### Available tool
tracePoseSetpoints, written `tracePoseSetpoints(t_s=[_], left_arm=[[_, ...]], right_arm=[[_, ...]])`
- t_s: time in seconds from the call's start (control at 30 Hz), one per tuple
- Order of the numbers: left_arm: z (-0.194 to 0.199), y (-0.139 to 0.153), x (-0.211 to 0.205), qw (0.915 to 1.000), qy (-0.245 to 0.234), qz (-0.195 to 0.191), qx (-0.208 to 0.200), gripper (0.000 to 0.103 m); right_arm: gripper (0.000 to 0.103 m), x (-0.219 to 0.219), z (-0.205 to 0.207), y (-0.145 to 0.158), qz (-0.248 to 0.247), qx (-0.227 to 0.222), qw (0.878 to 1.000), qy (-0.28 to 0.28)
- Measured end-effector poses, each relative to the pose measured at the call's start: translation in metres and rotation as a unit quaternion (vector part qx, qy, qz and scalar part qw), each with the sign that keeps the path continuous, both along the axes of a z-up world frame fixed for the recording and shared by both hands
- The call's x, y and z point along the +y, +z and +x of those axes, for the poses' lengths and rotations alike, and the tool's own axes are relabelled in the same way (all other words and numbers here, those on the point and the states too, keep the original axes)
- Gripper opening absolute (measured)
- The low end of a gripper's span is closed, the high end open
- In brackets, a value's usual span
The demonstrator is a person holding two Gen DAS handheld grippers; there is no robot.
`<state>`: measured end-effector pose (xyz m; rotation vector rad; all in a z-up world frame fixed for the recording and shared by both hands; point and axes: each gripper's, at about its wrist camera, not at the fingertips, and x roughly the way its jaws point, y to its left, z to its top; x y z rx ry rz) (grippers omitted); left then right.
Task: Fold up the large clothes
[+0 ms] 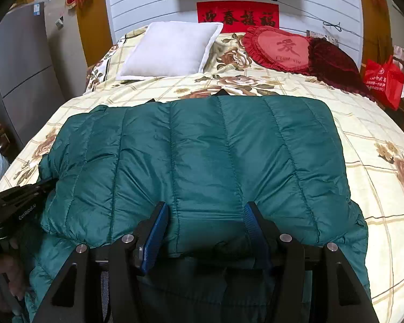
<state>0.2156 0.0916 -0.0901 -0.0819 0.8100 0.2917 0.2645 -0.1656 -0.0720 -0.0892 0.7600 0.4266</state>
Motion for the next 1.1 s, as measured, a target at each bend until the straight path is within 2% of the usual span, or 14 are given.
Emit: tracePoseSetpoints(t_s=[0.7, 0.8, 0.9, 0.97, 1.03, 1.07, 1.1], left_arm=[[0.000, 0.000, 0.001, 1.0000, 0.000, -0.005, -0.002, 0.005], [-0.001, 0.000, 0.002, 1.0000, 0.000, -0.006, -0.003, 0.005], [0.001, 0.002, 0.000, 1.0000, -0.005, 0.000, 0.004, 0.005], [0.002, 0.009, 0.000, 0.9994, -0.025, 0.010, 0.023, 0.005], [-0.004, 0.020, 0.004, 0.9985, -0.039, -0.003, 0.037, 0.005], [-0.012, 0.030, 0.009, 0.9979, -0.050, -0.019, 0.037, 0.005], [-0.019, 0.036, 0.011, 0.9974, -0.058, -0.027, 0.033, 0.005]], right_arm=[[0.056, -0.004, 0.000, 0.002, 0.015, 0.006, 1.000, 0.001], [0.056, -0.013, 0.001, 0.023, 0.016, 0.033, 0.999, -0.005], [0.056, -0.041, -0.017, 0.065, -0.003, 0.026, 1.000, -0.014], [0.057, -0.063, -0.038, 0.084, -0.034, 0.018, 0.999, -0.018], [0.071, -0.087, -0.059, 0.096, -0.060, 0.001, 0.998, -0.024], [0.082, -0.102, -0.072, 0.100, -0.068, -0.006, 0.997, -0.029], [0.083, -0.115, -0.082, 0.102, -0.069, -0.011, 0.997, -0.033]])
